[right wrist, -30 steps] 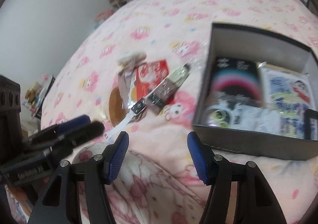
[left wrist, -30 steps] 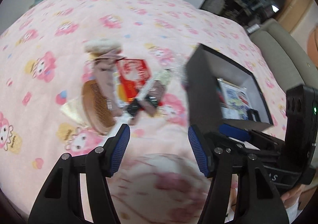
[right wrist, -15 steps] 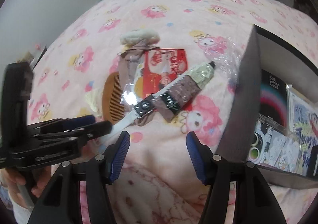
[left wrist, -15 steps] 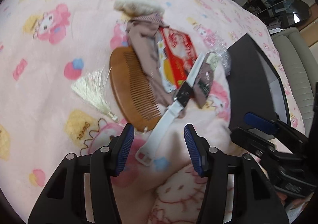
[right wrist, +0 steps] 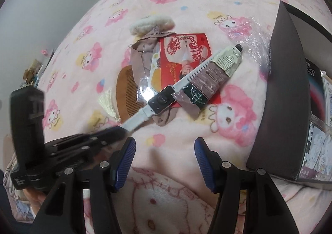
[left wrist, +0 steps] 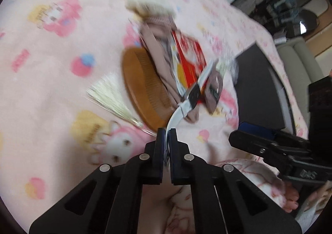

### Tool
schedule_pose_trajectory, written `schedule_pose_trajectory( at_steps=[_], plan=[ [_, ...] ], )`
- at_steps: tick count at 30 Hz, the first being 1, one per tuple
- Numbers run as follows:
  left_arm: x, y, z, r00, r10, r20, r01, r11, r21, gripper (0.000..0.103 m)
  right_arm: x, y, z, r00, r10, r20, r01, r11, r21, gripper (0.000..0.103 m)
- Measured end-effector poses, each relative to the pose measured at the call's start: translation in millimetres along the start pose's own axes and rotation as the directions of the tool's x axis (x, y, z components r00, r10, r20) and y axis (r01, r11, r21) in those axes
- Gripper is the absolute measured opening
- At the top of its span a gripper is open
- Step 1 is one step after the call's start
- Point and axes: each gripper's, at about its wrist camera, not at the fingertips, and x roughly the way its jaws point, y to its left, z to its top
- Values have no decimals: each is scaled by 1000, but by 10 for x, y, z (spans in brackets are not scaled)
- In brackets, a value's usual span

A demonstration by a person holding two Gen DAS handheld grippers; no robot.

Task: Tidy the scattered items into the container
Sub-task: 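Grasp the white watch strap with the left gripper and lift it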

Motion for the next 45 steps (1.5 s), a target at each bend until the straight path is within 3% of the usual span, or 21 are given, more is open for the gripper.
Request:
schedule_pose_trajectory(
  at_steps=[6, 8, 9, 10, 12, 15, 19, 22, 27, 33, 34, 35, 36, 37, 40, 45],
  plan=[
    [-392, 554, 96, 989, 132, 73, -122, 985, -125, 4, 28, 5, 211, 998, 67, -6, -67, 997, 34, 56],
    [-499, 635, 90, 973, 218, 70, -207, 967, -146, 13, 60, -20, 299, 994, 111, -22, -109, 992, 59, 56],
    [-577, 594, 64, 962, 258, 90, -247, 961, -122, 23, 90, -38, 349, 990, 138, -35, -135, 988, 77, 56],
    [-632, 560, 41, 961, 252, 110, -241, 965, -104, 28, 122, -53, 392, 986, 161, -47, -156, 983, 93, 56],
    [-648, 509, 0, 978, 175, 111, -164, 981, -103, 33, 209, -62, 465, 976, 203, -75, -194, 974, 117, 56],
    [-437, 508, -19, 999, 17, 42, -11, 991, -135, 33, 389, -32, 550, 967, 222, -124, -206, 970, 130, 56],
    [9, 613, 1, 998, -47, -43, 36, 972, -232, 33, 619, 44, 611, 969, 179, -173, -161, 981, 111, 56],
    [82, 824, 3, 994, -112, 8, 108, 929, -354, 35, 716, 18, 633, 969, 172, -179, -151, 980, 127, 56],
    [5, 1105, -95, 981, -116, 153, 180, 830, -528, 35, 773, 30, 654, 973, 164, -162, -143, 981, 129, 56],
    [20, 1225, -126, 965, -78, 250, 219, 765, -606, 35, 705, 236, 616, 985, 104, -138, -99, 994, 46, 56],
    [36, 1224, -101, 964, -68, 256, 216, 762, -611, 30, 671, 270, 609, 988, 89, -125, -85, 996, 33, 56],
    [11, 1201, -81, 966, -32, 256, 186, 772, -608, 25, 634, 309, 605, 992, 67, -109, -66, 998, 15, 56],
    [-33, 1155, -60, 967, 22, 254, 138, 793, -593, 7, 591, 356, 602, 995, 42, -91, -42, 999, -8, 56],
    [-39, 1082, -39, 964, 54, 260, 109, 811, -575, 4, 552, 401, 602, 997, 19, -75, -21, 999, -29, 56],
    [-229, 914, 45, 950, 65, 306, 105, 856, -506, 1, 433, 573, 606, 999, -43, -23, 40, 991, -125, 56],
    [-539, 452, 323, 933, 27, 359, 113, 925, -363, 1, 293, 751, 548, 999, -41, 21, 45, 968, -246, 57]
  ],
)
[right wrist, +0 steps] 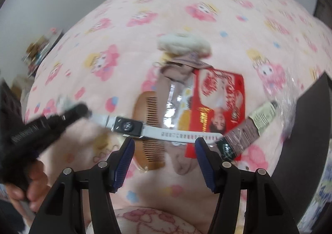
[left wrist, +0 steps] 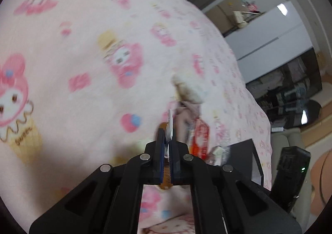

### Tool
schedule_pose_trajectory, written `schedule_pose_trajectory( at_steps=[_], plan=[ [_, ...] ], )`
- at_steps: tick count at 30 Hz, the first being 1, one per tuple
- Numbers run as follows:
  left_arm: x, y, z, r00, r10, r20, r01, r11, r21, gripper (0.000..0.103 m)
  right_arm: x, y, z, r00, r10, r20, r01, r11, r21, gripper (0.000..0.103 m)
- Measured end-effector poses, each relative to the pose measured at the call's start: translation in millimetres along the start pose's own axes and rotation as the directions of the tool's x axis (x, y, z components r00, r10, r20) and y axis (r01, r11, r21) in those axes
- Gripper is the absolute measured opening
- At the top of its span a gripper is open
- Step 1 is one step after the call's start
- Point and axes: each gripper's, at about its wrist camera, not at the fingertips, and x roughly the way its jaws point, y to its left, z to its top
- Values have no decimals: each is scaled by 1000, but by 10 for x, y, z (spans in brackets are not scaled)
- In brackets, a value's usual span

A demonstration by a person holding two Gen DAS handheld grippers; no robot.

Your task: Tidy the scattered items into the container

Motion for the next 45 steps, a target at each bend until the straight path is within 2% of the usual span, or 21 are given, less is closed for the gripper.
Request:
schedule_pose_trajectory(
  at_steps=[3, 8, 12, 14, 15, 17, 18, 20, 23, 25, 26, 27, 29, 33, 37, 40, 43, 45],
  plan=[
    [-24, -400, 37, 999, -35, -17, 36, 994, 102, 1, -118, 24, -47, 999, 16, 33, -15, 999, -36, 57],
    [-21, -1010, -90, 992, -88, -94, 109, 963, 248, 1, -385, 3, -105, 992, 14, 126, -9, 999, -41, 57],
    [-6, -1528, -348, 980, -96, -172, 160, 899, 407, 2, -694, -213, -213, 972, -12, 236, 10, 1000, 11, 57],
    [17, -1756, -522, 967, -110, -231, 208, 865, 456, 2, -859, -344, -305, 961, -20, 275, 9, 999, 40, 55],
    [31, -1860, -611, 960, -112, -258, 227, 850, 476, 2, -950, -429, -362, 955, -19, 296, 0, 998, 63, 52],
    [31, -2045, -800, 949, -118, -294, 259, 823, 506, 2, -1124, -611, -500, 945, -10, 327, -29, 993, 112, 34],
    [43, -2152, -905, 940, -122, -318, 280, 809, 517, 2, -1191, -691, -575, 943, -10, 331, -36, 991, 133, 29],
    [63, -2336, -1101, 926, -131, -353, 316, 781, 538, 2, -1327, -846, -737, 939, -42, 340, -19, 984, 174, 12],
    [116, -2598, -1406, 899, -146, -412, 373, 748, 549, 4, -1509, -1112, -993, 935, -77, 345, -9, 971, 239, 6],
    [144, -2731, -1571, 876, -168, -451, 416, 735, 535, 12, -1615, -1292, -1160, 932, -84, 353, -20, 960, 281, 5],
    [151, -2782, -1637, 864, -181, -471, 437, 734, 520, 15, -1675, -1383, -1255, 929, -81, 361, -34, 953, 302, 4],
    [152, -2830, -1709, 857, -190, -480, 448, 735, 509, 24, -1729, -1460, -1338, 926, -80, 368, -45, 946, 321, 4],
    [127, -2869, -1776, 859, -198, -472, 445, 746, 495, 29, -1826, -1586, -1490, 920, -91, 382, -55, 934, 354, 3],
    [97, -2714, -1831, 854, -234, -465, 438, 805, 399, 34, -1912, -1757, -1692, 912, -105, 396, -69, 913, 402, 3],
    [139, -2511, -1980, 860, -197, -470, 393, 844, 364, 37, -1917, -1830, -1836, 909, -106, 404, -83, 902, 423, 3],
    [168, -2329, -2010, 866, -207, -455, 371, 876, 309, 35, -1920, -1888, -1943, 905, -141, 401, -57, 894, 443, 3],
    [201, -2180, -2011, 855, -239, -460, 383, 890, 249, 35, -1972, -2031, -2099, 899, -139, 415, -91, 869, 487, 2],
    [261, -2163, -2081, 851, -216, -479, 372, 892, 258, 35, -2008, -2096, -2212, 895, -153, 418, -95, 851, 516, 2]
  ],
)
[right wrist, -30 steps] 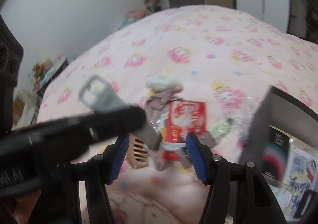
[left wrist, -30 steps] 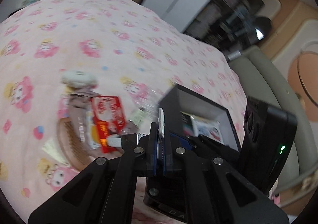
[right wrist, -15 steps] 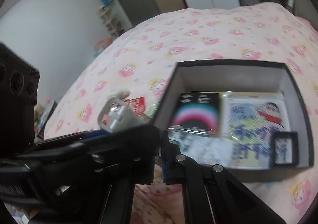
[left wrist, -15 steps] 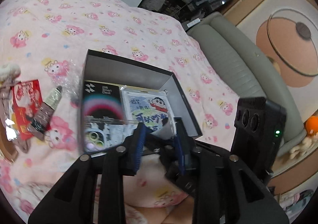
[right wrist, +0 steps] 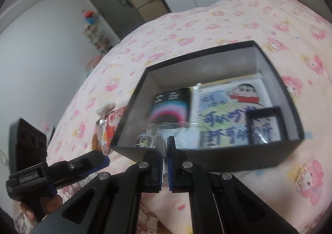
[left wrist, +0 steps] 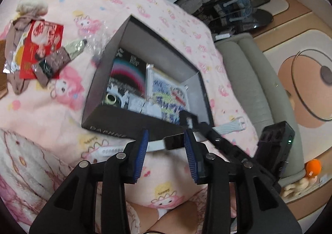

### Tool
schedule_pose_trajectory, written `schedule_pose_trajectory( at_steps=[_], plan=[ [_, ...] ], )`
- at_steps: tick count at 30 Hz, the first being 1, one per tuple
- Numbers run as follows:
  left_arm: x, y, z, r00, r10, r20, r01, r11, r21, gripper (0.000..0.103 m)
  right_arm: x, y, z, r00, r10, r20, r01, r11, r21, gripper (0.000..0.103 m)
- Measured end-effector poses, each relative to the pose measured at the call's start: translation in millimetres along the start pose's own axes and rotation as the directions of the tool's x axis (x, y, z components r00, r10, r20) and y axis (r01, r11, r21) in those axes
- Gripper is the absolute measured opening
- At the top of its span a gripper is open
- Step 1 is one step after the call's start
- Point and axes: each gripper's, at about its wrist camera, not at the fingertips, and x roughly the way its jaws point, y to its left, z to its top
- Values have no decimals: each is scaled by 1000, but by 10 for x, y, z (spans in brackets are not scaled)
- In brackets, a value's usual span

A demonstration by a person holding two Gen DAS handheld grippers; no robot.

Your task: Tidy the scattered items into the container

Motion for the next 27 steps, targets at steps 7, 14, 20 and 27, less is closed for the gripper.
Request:
schedule_pose_trajectory(
  at_steps=[7, 14, 20, 27],
  plan=[
    [632, -54, -303, 984, 30, -173, -23, 999, 39, 35, -122, -334, -265, 998, -55, -4, 55, 994, 96, 2],
    [922, -53, -485, 970, 42, -241, -32, 998, 45, 36, -174, -586, -380, 993, -114, -17, 115, 982, 153, 2],
    [1008, 12, -567, 963, 89, -255, -80, 996, 47, 36, -79, -777, -456, 986, -145, -82, 159, 963, 217, 2],
    [1026, 28, -601, 962, 133, -239, -126, 991, 46, 39, -18, -912, -548, 982, -137, -134, 170, 942, 289, 3]
  ],
)
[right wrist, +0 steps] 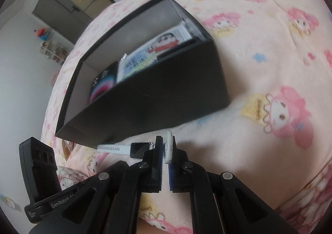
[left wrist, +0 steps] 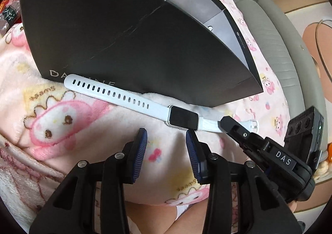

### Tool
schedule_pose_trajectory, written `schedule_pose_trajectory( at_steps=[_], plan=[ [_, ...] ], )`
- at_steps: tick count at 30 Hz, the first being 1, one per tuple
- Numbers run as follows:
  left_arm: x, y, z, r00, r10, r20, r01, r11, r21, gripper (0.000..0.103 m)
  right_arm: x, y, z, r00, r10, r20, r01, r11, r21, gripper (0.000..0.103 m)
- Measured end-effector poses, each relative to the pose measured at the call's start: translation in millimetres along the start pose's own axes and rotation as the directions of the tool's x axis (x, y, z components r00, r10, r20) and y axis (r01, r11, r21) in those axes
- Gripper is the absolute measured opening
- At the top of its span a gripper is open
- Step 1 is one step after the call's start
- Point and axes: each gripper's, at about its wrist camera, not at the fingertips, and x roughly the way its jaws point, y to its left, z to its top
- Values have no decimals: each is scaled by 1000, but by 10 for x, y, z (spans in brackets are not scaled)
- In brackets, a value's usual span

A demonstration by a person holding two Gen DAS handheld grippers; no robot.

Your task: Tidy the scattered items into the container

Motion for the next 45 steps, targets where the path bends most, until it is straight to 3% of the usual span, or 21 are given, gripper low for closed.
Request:
schedule_pose_trajectory(
  at_steps=[6, 10, 15, 20, 22, 24, 27, 30, 35, 45],
  plan=[
    [45, 80, 29, 999, 25, -28, -27, 995, -91, 39, -18, -99, -21, 1000, 7, -9, -7, 999, 49, 4],
    [-49, 176, 23, 999, 8, 35, -2, 984, -175, 39, -31, -123, -21, 1000, 16, -7, -16, 998, 68, 4],
    [-65, 205, 45, 995, 33, 93, -15, 981, -193, 39, -18, -133, -13, 1000, 8, -10, -7, 998, 65, 4],
    [2, 291, 72, 995, 13, 99, 9, 975, -223, 39, -10, -132, -16, 1000, -5, -10, 5, 999, 53, 4],
    [-8, 277, 54, 993, 20, 113, 3, 979, -205, 34, -8, -151, -14, 1000, -3, -12, 3, 998, 58, 4],
    [-30, 222, 18, 991, 59, 124, -38, 986, -162, 15, -9, -161, -12, 1000, 1, -13, 0, 998, 58, 4],
    [-105, 99, -77, 984, 82, 156, -69, 994, -84, 7, -21, -139, -22, 1000, 9, -11, -9, 999, 36, 4],
    [-215, -19, -187, 976, 87, 198, -88, 996, -8, 6, -59, -118, -31, 1000, 7, 9, -7, 1000, 10, 4],
    [-336, -61, -300, 972, 74, 222, -84, 996, 32, 6, -76, -134, -47, 1000, 3, 8, -3, 1000, 6, 4],
    [-489, -379, 3, 959, 33, 282, -76, 987, 143, 6, -290, -6, -38, 996, 1, 90, 3, 999, -52, 4]
  ],
)
